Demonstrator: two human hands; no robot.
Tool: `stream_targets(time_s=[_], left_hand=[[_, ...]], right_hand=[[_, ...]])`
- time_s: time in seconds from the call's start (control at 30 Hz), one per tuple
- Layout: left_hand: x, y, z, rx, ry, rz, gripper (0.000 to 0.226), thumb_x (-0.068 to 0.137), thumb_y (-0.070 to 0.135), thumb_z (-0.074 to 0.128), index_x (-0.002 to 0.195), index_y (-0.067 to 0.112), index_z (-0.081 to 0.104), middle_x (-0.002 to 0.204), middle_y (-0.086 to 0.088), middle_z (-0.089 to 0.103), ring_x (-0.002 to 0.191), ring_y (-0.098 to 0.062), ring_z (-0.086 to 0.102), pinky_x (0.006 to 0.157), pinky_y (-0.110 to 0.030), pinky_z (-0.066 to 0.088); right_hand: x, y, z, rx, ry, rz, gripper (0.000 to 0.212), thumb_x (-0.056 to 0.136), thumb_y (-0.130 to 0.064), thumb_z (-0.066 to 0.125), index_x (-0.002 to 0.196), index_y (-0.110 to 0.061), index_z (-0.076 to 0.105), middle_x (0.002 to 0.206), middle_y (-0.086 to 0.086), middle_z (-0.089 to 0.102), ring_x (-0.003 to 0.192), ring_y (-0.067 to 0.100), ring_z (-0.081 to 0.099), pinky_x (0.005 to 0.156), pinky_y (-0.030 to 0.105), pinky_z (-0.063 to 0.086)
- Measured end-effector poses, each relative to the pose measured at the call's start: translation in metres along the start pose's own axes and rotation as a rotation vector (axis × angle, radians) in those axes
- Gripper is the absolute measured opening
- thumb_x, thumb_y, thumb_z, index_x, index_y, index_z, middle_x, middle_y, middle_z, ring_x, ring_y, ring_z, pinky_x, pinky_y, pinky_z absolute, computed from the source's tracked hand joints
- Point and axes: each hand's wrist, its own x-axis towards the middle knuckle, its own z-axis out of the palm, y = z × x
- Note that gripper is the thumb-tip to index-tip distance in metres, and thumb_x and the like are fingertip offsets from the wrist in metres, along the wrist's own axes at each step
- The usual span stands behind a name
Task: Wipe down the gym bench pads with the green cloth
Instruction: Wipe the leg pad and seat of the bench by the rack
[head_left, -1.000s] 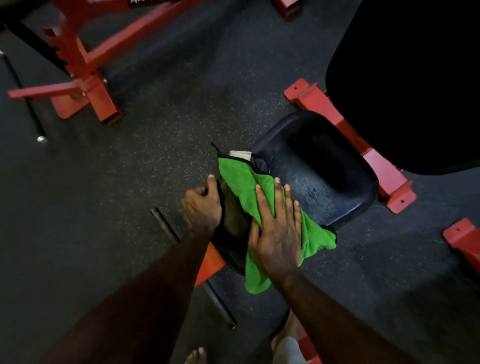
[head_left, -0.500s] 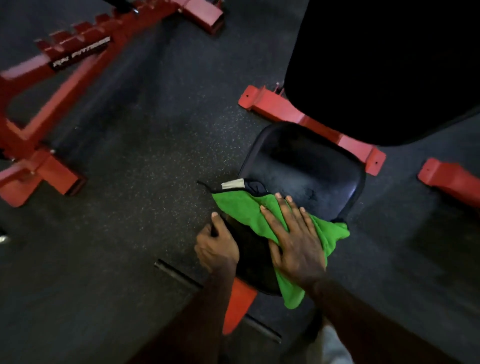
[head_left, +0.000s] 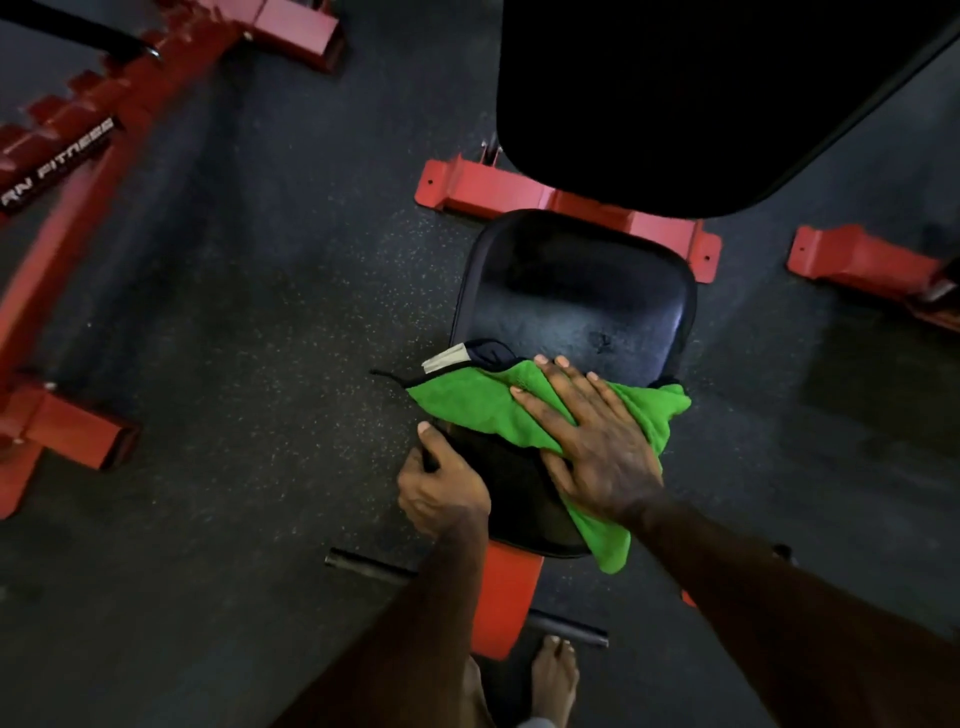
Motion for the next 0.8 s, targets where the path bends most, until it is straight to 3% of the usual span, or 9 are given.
stream_targets(time_s=[0.3, 0.43, 0.6, 0.73, 0.8], left_hand=[[-0.003, 0.005, 0.000, 0.029, 0.015, 0.031, 0.059, 0.104, 0.057, 0.044, 0.101, 0.008, 0.078, 0.101, -0.024, 0.073, 0.098, -0.044, 0.065, 0.079, -0.040, 0.045], [-0.004, 0.007, -0.002, 0.013, 0.015, 0.011, 0.059, 0.103, 0.056, 0.046, 0.092, 0.008, 0.077, 0.094, -0.023, 0.073, 0.094, -0.042, 0.066, 0.075, -0.033, 0.037], [-0.005, 0.004, -0.003, 0.027, 0.004, 0.009, 0.068, 0.100, 0.066, 0.041, 0.089, 0.010, 0.076, 0.092, -0.023, 0.073, 0.092, -0.042, 0.066, 0.078, -0.040, 0.046], [-0.007, 0.007, -0.004, 0.036, 0.000, 0.038, 0.068, 0.103, 0.060, 0.041, 0.091, 0.003, 0.076, 0.097, -0.030, 0.070, 0.093, -0.047, 0.064, 0.081, -0.046, 0.049], [-0.009, 0.007, -0.006, 0.039, -0.008, 0.045, 0.069, 0.104, 0.058, 0.041, 0.087, -0.001, 0.074, 0.095, -0.032, 0.069, 0.092, -0.048, 0.063, 0.082, -0.047, 0.048]], right_hand=[[0.000, 0.000, 0.000, -0.007, -0.038, 0.008, 0.078, 0.094, -0.041, 0.052, 0.165, -0.036, 0.019, 0.175, 0.002, -0.001, 0.161, 0.020, -0.001, 0.130, 0.045, 0.010], [0.001, 0.000, 0.000, 0.015, -0.033, 0.016, 0.076, 0.094, -0.042, 0.050, 0.164, -0.035, 0.023, 0.175, 0.002, 0.003, 0.161, 0.021, 0.002, 0.130, 0.044, 0.009], [0.000, 0.000, 0.002, 0.021, -0.031, -0.002, 0.076, 0.094, -0.042, 0.050, 0.164, -0.035, 0.023, 0.175, 0.003, 0.003, 0.161, 0.021, 0.003, 0.130, 0.044, 0.009], [0.000, -0.005, 0.003, 0.033, -0.005, 0.079, 0.077, 0.093, -0.040, 0.053, 0.164, -0.037, 0.023, 0.175, 0.001, 0.004, 0.161, 0.020, 0.005, 0.130, 0.044, 0.011], [-0.007, -0.013, 0.004, 0.092, 0.085, 0.258, 0.077, 0.090, -0.036, 0.053, 0.163, -0.037, 0.027, 0.174, 0.001, 0.008, 0.161, 0.020, 0.008, 0.129, 0.045, 0.013]])
